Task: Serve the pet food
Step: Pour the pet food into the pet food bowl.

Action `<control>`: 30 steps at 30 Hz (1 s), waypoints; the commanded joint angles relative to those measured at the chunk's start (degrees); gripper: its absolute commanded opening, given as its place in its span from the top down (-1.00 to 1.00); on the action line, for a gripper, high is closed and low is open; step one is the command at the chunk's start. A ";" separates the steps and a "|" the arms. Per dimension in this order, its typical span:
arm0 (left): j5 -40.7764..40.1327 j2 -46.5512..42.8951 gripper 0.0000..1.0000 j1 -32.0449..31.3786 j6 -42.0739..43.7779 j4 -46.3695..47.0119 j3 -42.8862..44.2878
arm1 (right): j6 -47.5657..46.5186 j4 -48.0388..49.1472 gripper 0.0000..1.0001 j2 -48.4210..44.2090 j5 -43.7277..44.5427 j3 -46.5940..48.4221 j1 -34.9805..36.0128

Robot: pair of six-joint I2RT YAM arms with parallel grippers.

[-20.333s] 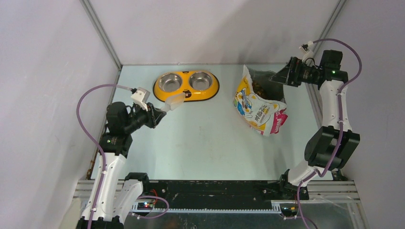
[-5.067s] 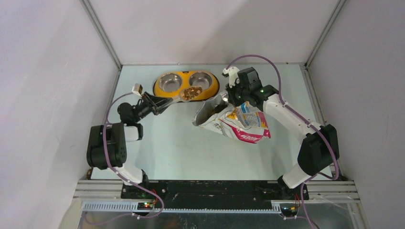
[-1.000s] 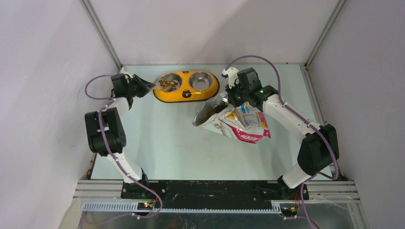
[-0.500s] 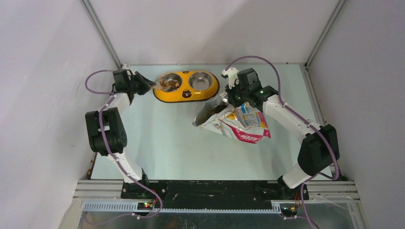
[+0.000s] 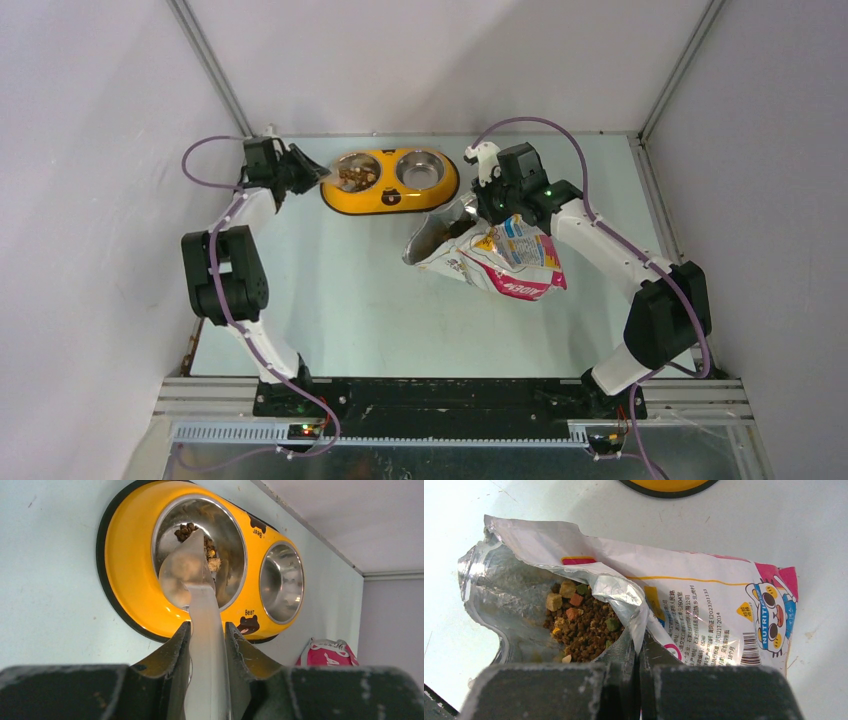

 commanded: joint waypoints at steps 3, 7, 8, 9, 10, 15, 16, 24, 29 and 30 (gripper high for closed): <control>-2.98 -2.94 1.00 -1.76 3.29 -1.34 4.79 | -2.43 -3.26 1.00 -1.75 2.58 -0.88 -0.55; -4.65 -2.90 1.00 -2.69 4.76 -3.15 6.10 | -2.43 -3.35 1.00 -1.80 2.40 -0.93 -0.49; -5.10 -2.93 1.00 -3.03 5.15 -3.59 6.59 | -2.43 -3.36 1.00 -1.80 2.34 -0.91 -0.50; -5.95 -2.98 1.00 -3.23 5.93 -4.41 6.79 | -2.43 -3.36 1.00 -1.83 2.32 -0.91 -0.53; -6.41 -3.01 1.00 -3.54 6.26 -4.75 7.13 | -2.48 -3.36 1.00 -1.96 2.25 -0.94 -0.49; -8.25 -3.02 1.00 -4.02 7.40 -6.66 8.03 | -2.43 -3.47 1.00 -2.06 1.97 -0.90 -0.52; -8.44 -3.07 1.00 -4.08 7.53 -6.85 8.15 | -2.43 -3.46 1.00 -2.04 1.96 -0.89 -0.53; -11.29 -3.77 1.00 -4.94 9.46 -9.51 9.31 | -2.43 -3.54 1.00 -2.06 1.85 -0.91 -0.49; -12.01 -4.77 1.00 -5.17 10.08 -10.24 9.94 | -2.52 -3.55 1.00 -2.10 1.77 -0.91 -0.52; -12.31 -4.91 1.00 -5.18 10.32 -10.56 10.09 | -2.52 -3.59 1.00 -2.11 1.77 -0.91 -0.54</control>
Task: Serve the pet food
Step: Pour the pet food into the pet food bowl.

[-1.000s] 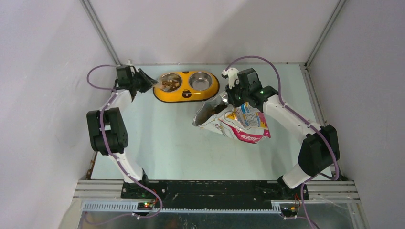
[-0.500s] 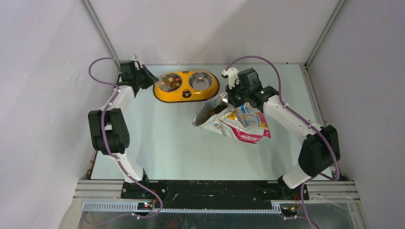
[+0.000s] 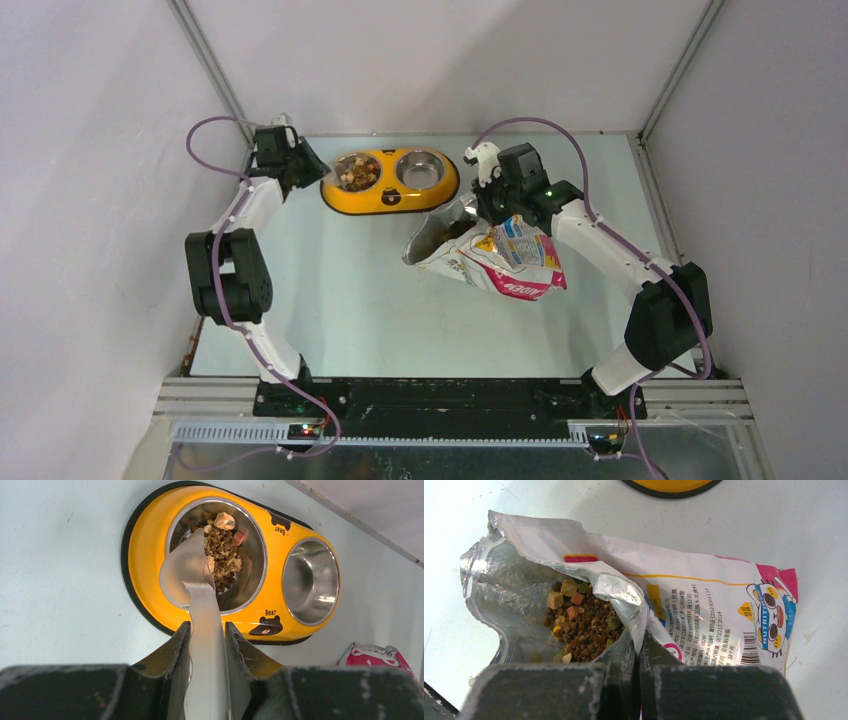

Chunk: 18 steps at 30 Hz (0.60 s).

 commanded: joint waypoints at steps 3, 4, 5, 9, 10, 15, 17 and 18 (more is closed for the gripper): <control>-2.50 -5.33 1.00 -0.67 2.76 -0.37 3.62 | -1.93 -3.53 1.00 -1.74 2.18 -0.72 -0.59; -2.55 -5.52 1.00 -0.69 2.98 -0.45 3.71 | -1.93 -3.52 1.00 -1.79 2.25 -0.69 -0.60; -2.52 -5.62 1.00 -0.68 3.07 -0.71 3.92 | -1.93 -3.52 1.00 -1.77 2.26 -0.69 -0.58; -2.92 -5.81 1.00 -0.88 3.88 -1.87 4.81 | -2.02 -3.57 1.00 -1.86 2.27 -0.70 -0.52; -3.20 -5.87 1.00 -1.10 4.42 -2.13 4.96 | -2.02 -3.60 1.00 -1.87 2.27 -0.68 -0.56; -5.69 -5.80 1.00 -2.07 6.91 -4.36 6.07 | -2.02 -3.61 1.00 -1.85 2.20 -0.69 -0.53; -6.21 -5.69 1.00 -2.25 7.40 -5.01 6.53 | -2.05 -3.65 1.00 -1.89 2.18 -0.68 -0.52; -6.71 -5.59 1.00 -2.41 7.66 -5.28 6.70 | -2.03 -3.62 1.00 -1.86 2.18 -0.67 -0.56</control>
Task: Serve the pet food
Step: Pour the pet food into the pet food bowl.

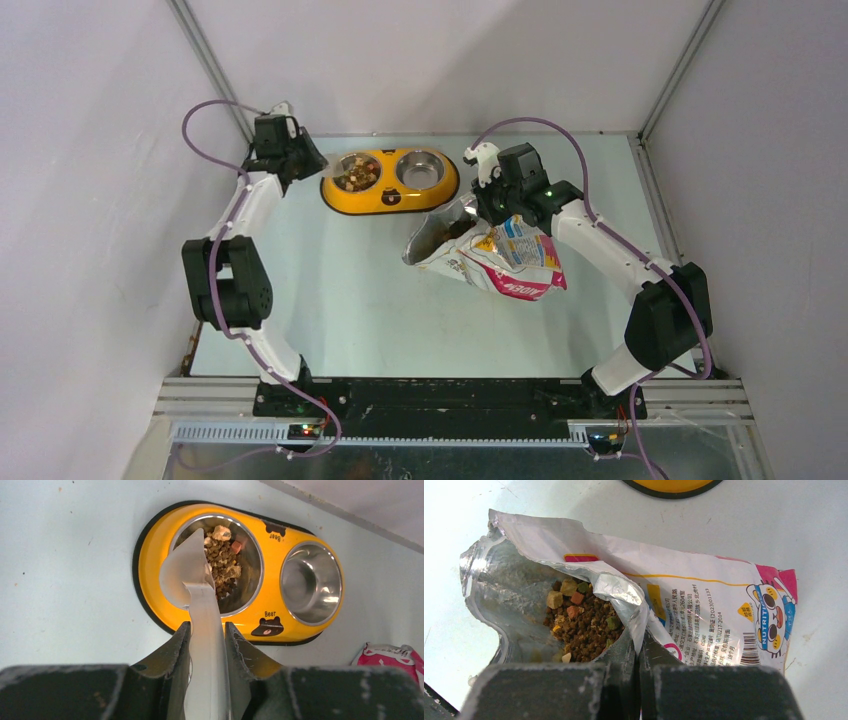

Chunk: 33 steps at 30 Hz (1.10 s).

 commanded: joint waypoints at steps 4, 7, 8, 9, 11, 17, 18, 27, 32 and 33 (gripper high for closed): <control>-4.25 -2.79 1.00 -1.89 5.13 -2.93 3.82 | -1.66 -3.66 1.00 -1.81 2.16 -0.74 -0.59; -5.76 -2.64 1.00 -3.55 8.23 -4.00 5.03 | -1.67 -3.65 1.00 -1.89 2.16 -0.70 -0.58; -6.75 -2.63 1.00 -3.99 8.92 -4.38 5.41 | -1.67 -3.65 1.00 -1.88 2.16 -0.68 -0.57; -7.19 -2.65 1.00 -4.65 10.05 -4.54 5.58 | -1.67 -3.69 1.00 -1.93 2.16 -0.67 -0.60; -8.08 -2.69 1.00 -5.16 11.18 -4.93 5.85 | -1.67 -3.70 1.00 -1.92 2.08 -0.73 -0.56; -7.83 -3.41 1.00 -5.32 11.34 -4.93 5.59 | -1.58 -3.67 1.00 -2.03 1.99 -0.74 -0.55; -7.60 -3.76 1.00 -5.38 11.12 -4.84 5.55 | -1.58 -3.68 1.00 -2.12 1.98 -0.70 -0.53; 4.43 -12.70 1.00 -5.37 7.48 -2.07 2.86 | -1.29 -3.72 1.00 -3.33 1.94 -0.69 -0.70; 11.52 -17.64 1.00 -5.29 6.58 -4.36 1.72 | -0.85 -3.29 1.00 -3.54 3.42 -0.73 -0.82; 12.49 -18.88 1.00 -5.31 6.43 -4.79 1.14 | -0.69 -3.12 1.00 -3.51 4.21 -0.70 -0.95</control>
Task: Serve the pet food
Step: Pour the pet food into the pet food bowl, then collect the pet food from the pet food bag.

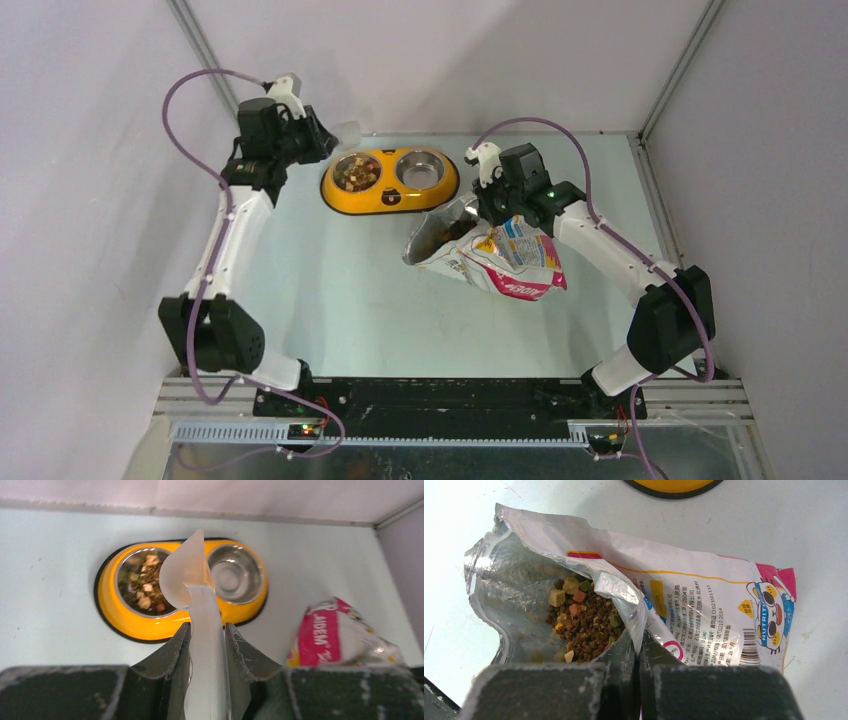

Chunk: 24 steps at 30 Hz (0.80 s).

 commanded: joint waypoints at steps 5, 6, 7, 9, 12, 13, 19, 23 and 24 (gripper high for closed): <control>16.16 -9.08 1.00 -0.10 -0.26 -3.61 -3.85 | -0.51 -2.32 1.00 -2.32 5.90 -0.45 -1.12; 17.94 -10.40 1.00 -0.07 0.14 -4.11 -4.29 | -0.53 -2.28 1.00 -2.38 5.96 -0.47 -1.12; 18.91 -11.12 1.00 -0.09 0.89 -5.01 -5.25 | -0.48 -2.32 1.00 -2.49 6.04 -0.46 -1.16; 22.12 -13.01 1.00 -0.15 1.88 -6.63 -6.45 | -0.53 -2.27 1.00 -2.59 6.17 -0.45 -1.24; 26.57 -15.87 1.00 -0.44 2.78 -9.60 -7.46 | -0.55 -2.23 1.00 -2.57 6.39 -0.51 -1.33; 27.14 -16.86 1.00 -0.81 3.46 -10.27 -7.74 | -0.55 -2.19 1.00 -2.52 6.37 -0.48 -1.41; 30.52 -20.34 1.00 -3.01 6.44 -15.11 -8.94 | -0.70 -2.06 1.00 -2.25 6.58 -0.52 -1.55; 31.29 -21.70 1.00 -5.71 7.53 -15.74 -11.54 | -0.72 -2.04 1.00 -2.21 6.67 -0.48 -1.67; 31.21 -21.84 1.00 -6.38 7.99 -15.76 -12.49 | -0.72 -2.03 1.00 -2.27 6.68 -0.46 -1.74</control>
